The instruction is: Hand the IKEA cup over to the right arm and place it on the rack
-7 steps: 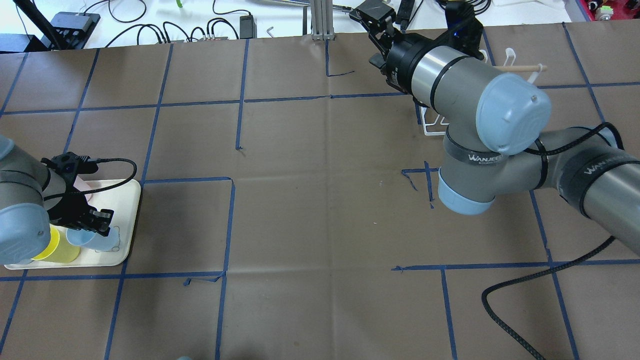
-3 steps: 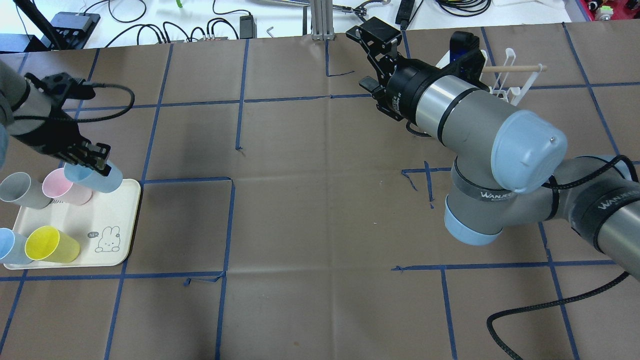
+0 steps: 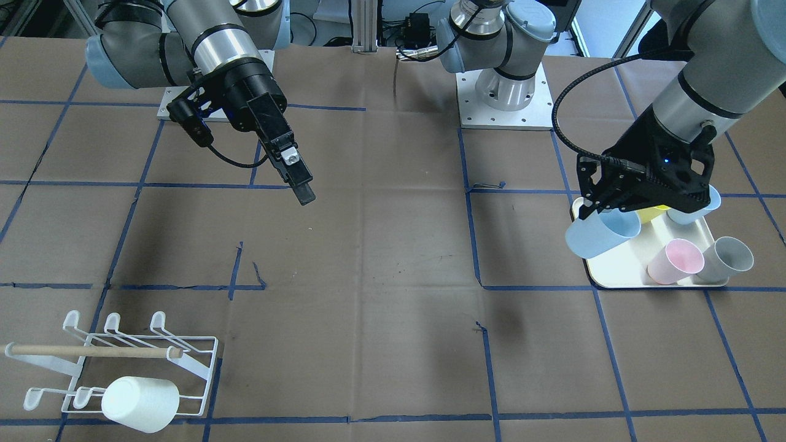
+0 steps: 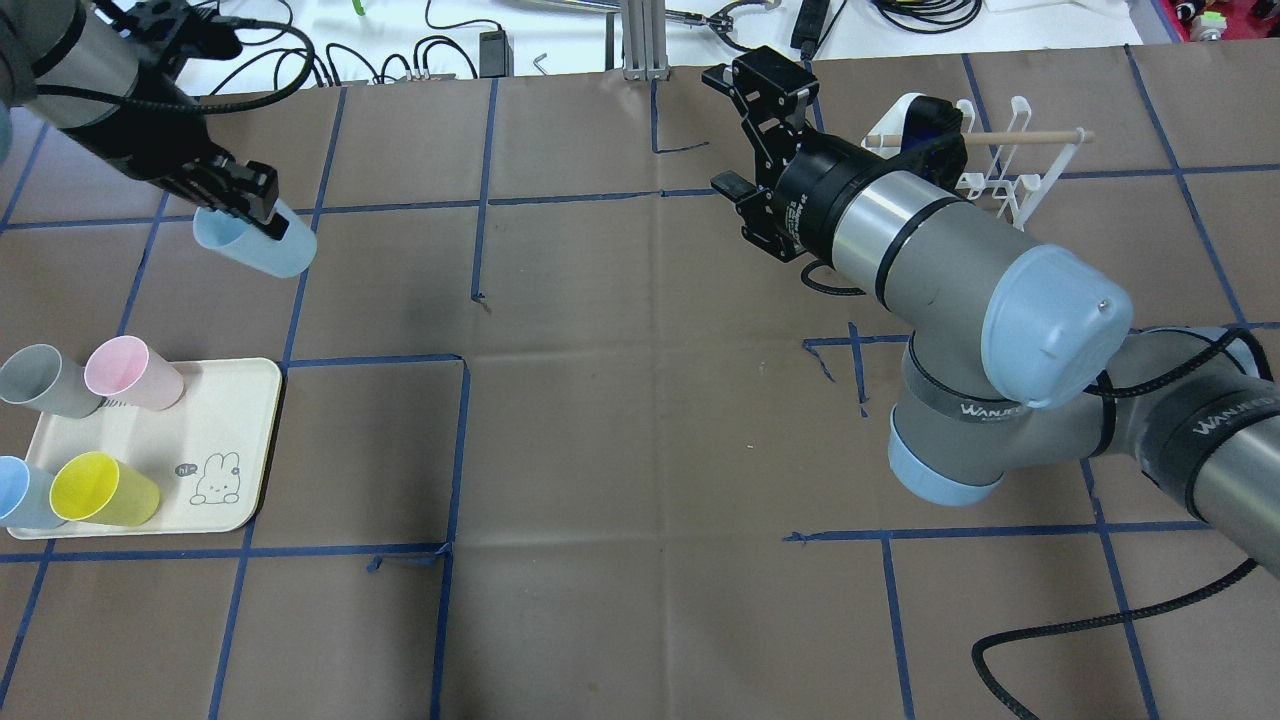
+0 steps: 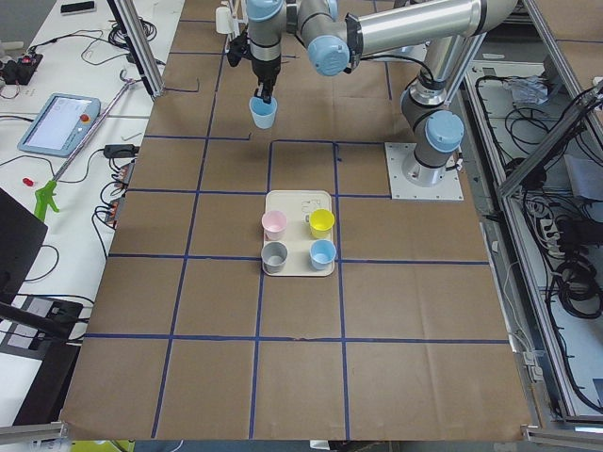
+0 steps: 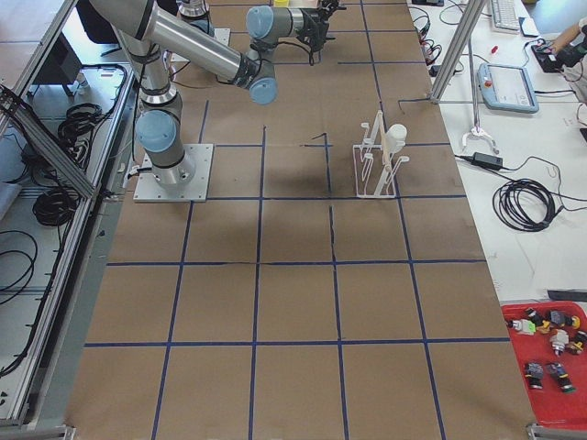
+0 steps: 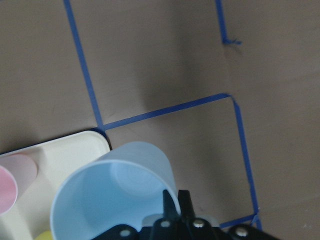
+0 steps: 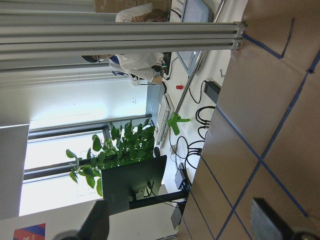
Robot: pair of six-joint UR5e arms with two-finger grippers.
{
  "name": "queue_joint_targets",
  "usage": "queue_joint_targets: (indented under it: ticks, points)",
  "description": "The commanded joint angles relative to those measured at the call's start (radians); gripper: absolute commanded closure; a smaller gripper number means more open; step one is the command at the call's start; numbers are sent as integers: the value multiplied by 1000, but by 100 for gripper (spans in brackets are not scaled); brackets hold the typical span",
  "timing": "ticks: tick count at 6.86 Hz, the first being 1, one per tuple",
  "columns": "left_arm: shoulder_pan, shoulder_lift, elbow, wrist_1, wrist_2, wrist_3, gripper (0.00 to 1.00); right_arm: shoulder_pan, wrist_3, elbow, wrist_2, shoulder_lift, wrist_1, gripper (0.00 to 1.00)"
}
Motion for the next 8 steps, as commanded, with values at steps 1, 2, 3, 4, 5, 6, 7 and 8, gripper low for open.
queue_joint_targets:
  ticks: [1, 2, 3, 4, 5, 6, 7, 8]
  points:
    - [-43, -10, 31, 60, -196, 3, 100, 0, 4, 3, -4, 6, 4, 0]
    - [-49, -12, 2, 206, -323, 3, 100, 0, -11, 3, -7, 6, 4, 0]
    - [-51, -10, -9, 255, -457, 4, 100, 2, -10, 4, -5, 9, 6, 0]
    - [-71, -18, -36, 366, -546, 4, 100, 2, -12, 3, -8, 12, 3, 0]
    - [-101, -30, -84, 501, -583, -3, 100, 2, -10, 3, -8, 9, -2, 0]
    - [-120, -39, -140, 656, -588, -11, 100, 2, -12, 3, -18, 11, 1, 0]
    - [-129, -68, -193, 792, -642, -13, 100, 2, -12, 3, -34, 11, 9, 0]
    - [-135, -105, -260, 978, -691, -28, 100, 2, 5, 3, -42, 12, 12, 0]
